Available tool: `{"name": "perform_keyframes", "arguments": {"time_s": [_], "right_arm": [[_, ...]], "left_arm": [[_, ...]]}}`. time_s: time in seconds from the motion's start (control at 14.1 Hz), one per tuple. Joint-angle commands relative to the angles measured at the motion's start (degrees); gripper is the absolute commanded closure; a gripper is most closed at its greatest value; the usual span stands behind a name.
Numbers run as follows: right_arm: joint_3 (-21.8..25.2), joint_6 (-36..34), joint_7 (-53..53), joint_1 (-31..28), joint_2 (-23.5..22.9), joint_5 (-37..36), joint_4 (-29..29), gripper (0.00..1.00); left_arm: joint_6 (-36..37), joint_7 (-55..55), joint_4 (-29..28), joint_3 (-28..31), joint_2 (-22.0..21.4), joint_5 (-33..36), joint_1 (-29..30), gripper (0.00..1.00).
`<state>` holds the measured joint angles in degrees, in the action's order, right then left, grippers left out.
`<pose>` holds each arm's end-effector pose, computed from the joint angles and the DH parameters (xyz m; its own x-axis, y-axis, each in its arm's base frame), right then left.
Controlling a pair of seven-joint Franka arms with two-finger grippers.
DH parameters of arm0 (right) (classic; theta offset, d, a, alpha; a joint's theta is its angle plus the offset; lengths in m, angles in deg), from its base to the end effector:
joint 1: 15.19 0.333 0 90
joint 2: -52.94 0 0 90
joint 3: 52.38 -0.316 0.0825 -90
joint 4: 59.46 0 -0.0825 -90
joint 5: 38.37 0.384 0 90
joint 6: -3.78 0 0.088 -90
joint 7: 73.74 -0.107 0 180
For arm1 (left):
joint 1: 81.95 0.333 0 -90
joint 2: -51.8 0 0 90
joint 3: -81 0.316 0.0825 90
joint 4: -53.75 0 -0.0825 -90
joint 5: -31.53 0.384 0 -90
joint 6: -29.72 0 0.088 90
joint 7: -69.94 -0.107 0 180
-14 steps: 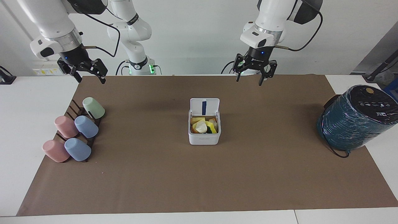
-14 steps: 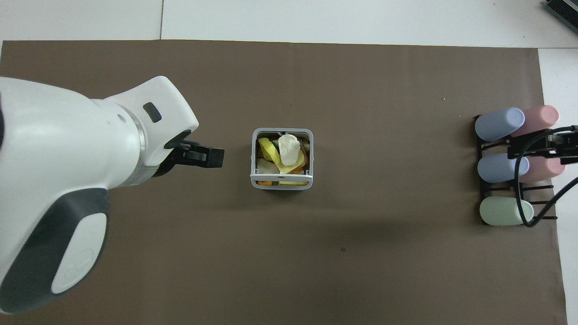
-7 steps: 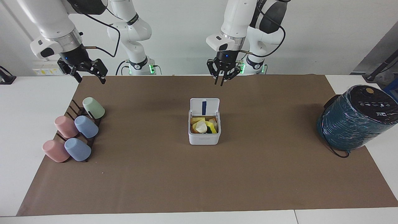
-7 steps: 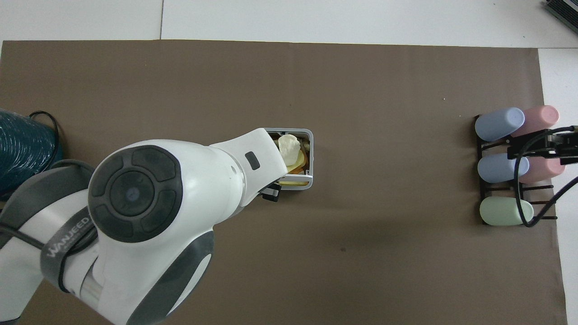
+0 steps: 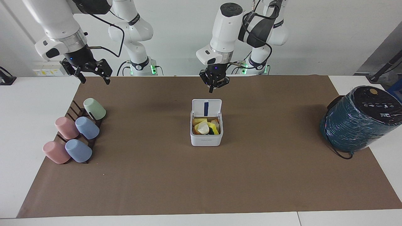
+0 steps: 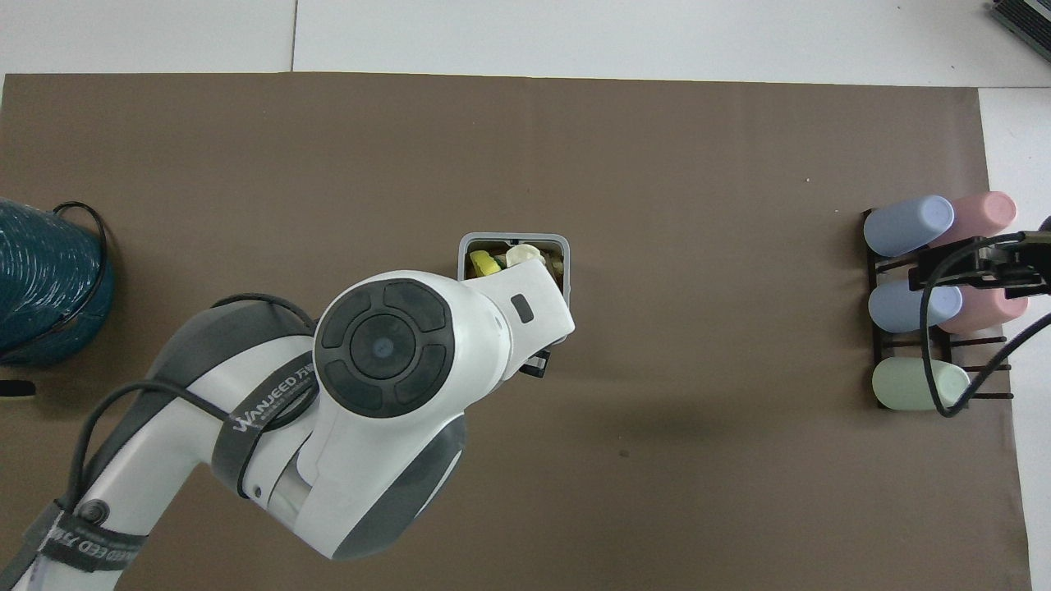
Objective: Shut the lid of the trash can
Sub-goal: 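Push the raised lid down over the bin with the left gripper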
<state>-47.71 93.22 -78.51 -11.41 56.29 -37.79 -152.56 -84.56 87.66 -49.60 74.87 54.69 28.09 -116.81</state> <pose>0.5349 -0.0086 0.6299 0.9951 -0.0984 -0.0068 -0.0984 -0.9950 -0.0144 0.4453 -0.3904 0.5229 0.9231 -0.3675 0.1135 -0.3788 -0.9198 0.1024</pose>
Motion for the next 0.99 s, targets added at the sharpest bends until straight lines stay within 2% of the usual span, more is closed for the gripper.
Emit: {"name": "perform_keyframes", "arguments": {"time_s": [0.0, 0.21, 0.64, 0.92], "right_arm": [[-0.01, -0.66, 0.99, -0.44, 1.30, 0.12, -1.11, 0.00], [-0.10, -0.66, 0.99, -0.27, 1.30, 0.12, -1.11, 0.00], [-0.10, -0.66, 0.99, -0.27, 1.30, 0.12, -1.11, 0.00], [-0.10, -0.66, 0.99, -0.27, 1.30, 0.12, -1.11, 0.00]], "left_arm": [[-2.79, 0.56, -3.43, 0.94, -0.52, -0.43, -1.18, 1.00], [-3.32, 0.56, -3.61, 1.03, 0.61, -0.34, -1.97, 1.00], [-12.09, 0.12, -2.82, 1.29, 3.25, -0.34, 0.31, 1.00], [-16.23, -0.23, 1.48, 1.29, 7.03, -0.08, 3.48, 1.00]]}}
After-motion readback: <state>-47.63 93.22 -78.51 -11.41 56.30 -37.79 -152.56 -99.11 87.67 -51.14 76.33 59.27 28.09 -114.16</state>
